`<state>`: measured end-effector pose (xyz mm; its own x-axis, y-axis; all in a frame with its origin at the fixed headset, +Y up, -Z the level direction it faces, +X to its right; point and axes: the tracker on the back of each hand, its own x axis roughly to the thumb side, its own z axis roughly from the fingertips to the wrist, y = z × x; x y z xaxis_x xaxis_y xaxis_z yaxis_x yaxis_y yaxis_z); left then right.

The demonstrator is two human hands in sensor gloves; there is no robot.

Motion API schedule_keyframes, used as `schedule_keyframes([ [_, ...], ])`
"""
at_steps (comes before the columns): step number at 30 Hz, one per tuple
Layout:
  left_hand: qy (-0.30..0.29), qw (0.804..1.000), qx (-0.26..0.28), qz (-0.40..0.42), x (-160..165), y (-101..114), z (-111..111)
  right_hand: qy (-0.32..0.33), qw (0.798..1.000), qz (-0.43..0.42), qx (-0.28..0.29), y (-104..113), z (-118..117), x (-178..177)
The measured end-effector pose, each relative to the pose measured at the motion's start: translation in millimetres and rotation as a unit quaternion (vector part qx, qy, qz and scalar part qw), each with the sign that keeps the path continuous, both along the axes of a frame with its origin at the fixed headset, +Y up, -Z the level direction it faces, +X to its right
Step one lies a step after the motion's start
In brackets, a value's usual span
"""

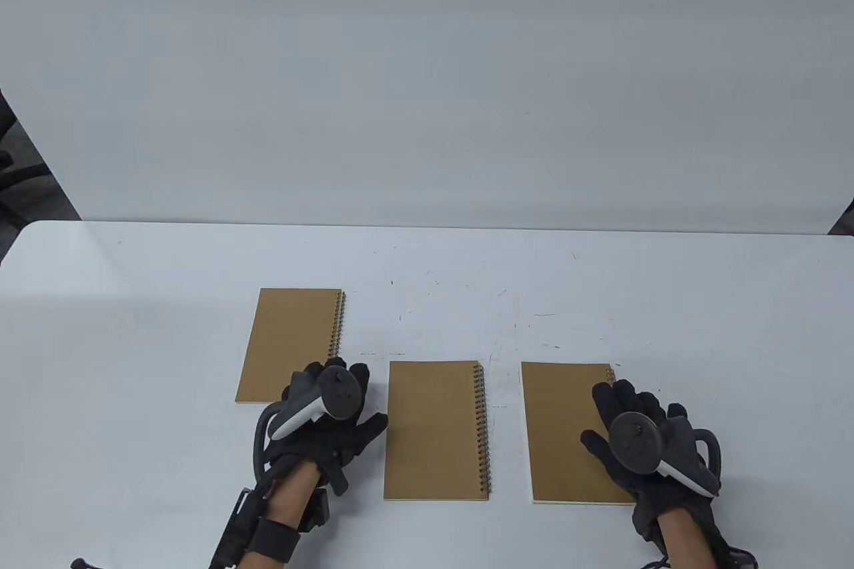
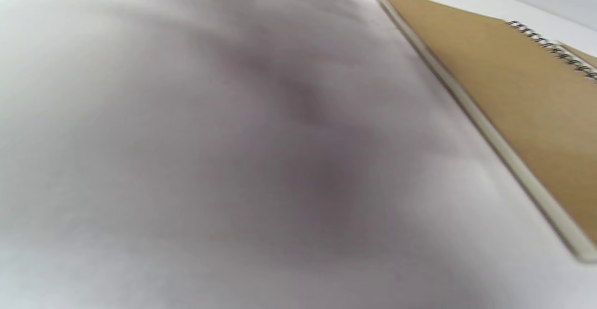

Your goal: Flip notebook to front cover facing up

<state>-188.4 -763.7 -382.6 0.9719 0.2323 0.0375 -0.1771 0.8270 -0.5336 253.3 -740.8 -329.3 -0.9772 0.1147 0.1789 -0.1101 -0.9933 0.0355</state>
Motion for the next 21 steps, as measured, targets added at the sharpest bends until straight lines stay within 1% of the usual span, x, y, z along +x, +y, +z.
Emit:
schedule_keyframes([
  [4, 0.010, 1.000, -0.006, 0.008, -4.7, -2.5, -1.7, 0.001, 1.000, 0.000, 0.010, 2.7, 0.2, -0.4],
  [7, 0.004, 1.000, 0.021, 0.001, 0.5, 5.9, 1.3, 0.000, 0.999, -0.011, 0.032, 8.6, 3.3, -0.5],
  [12, -0.002, 0.999, 0.043, 0.012, 15.1, 14.0, 5.4, -0.002, 0.998, -0.021, 0.054, 16.3, 7.8, 0.1],
  [17, -0.012, 0.999, 0.047, -0.006, 24.7, 15.3, 7.3, -0.003, 0.999, -0.019, 0.044, 14.5, 6.7, 1.0],
  [21, -0.005, 0.999, 0.038, 0.002, 30.2, 15.0, 8.4, -0.001, 0.999, -0.010, 0.032, 12.2, 5.6, -0.8],
])
